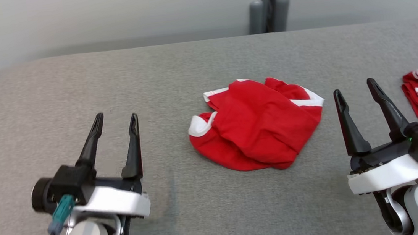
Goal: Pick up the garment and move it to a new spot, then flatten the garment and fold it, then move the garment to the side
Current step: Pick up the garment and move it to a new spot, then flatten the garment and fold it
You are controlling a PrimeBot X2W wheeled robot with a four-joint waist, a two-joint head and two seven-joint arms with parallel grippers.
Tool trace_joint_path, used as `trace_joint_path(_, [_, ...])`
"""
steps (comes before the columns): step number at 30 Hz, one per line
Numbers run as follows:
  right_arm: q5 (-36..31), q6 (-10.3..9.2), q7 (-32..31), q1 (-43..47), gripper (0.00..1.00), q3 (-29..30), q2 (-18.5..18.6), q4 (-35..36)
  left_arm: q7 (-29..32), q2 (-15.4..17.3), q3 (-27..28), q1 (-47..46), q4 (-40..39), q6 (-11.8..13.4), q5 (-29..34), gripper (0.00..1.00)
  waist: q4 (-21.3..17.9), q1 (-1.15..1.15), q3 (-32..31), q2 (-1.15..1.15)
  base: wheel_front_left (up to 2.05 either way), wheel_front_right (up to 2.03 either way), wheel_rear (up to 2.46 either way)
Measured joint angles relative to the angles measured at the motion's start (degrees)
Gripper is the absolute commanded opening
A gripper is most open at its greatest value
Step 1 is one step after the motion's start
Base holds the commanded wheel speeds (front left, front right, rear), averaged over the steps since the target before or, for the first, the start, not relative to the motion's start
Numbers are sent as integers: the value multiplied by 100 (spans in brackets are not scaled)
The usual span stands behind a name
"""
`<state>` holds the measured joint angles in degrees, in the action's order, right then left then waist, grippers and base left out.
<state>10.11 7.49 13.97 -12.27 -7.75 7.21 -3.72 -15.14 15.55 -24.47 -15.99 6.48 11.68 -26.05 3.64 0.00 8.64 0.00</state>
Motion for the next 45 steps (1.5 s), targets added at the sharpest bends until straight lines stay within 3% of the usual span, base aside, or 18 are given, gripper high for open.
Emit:
trace_joint_path(4, [3,1,-59,119,100,-38,75,-56,0,-241,405,557,-213,-47,266,100,220,0,-112,0,0,0,0])
trace_joint_path(14, [-7,1,-80,237,100,-88,53,-134,0,-820,991,1122,-213,-670,923,100,558,0,-338,0,0,0,0])
trace_joint_path(20, [1,0,-76,312,100,-208,69,-297,0,-1054,1282,1210,-185,-920,1167,100,659,0,-408,0,0,0,0])
trace_joint_path(26, [-10,0,-110,211,100,-468,104,-435,-1,-1151,1365,1228,-80,-1102,1301,100,757,0,-359,0,0,0,0])
trace_joint_path(34, [24,1,-545,-393,100,-1366,292,-1120,0,-1254,1318,1174,127,-1336,1338,100,1009,0,-162,0,0,0,0])
trace_joint_path(40, [36,1,-684,-920,100,-1830,446,-1811,0,-1267,1261,1045,213,-1382,1307,100,1274,0,-28,0,0,0,0])
trace_joint_path(45, [142,1,-689,-1224,100,-1872,445,-2403,0,-1269,1174,961,222,-1332,1181,100,1493,0,57,0,0,0,0])
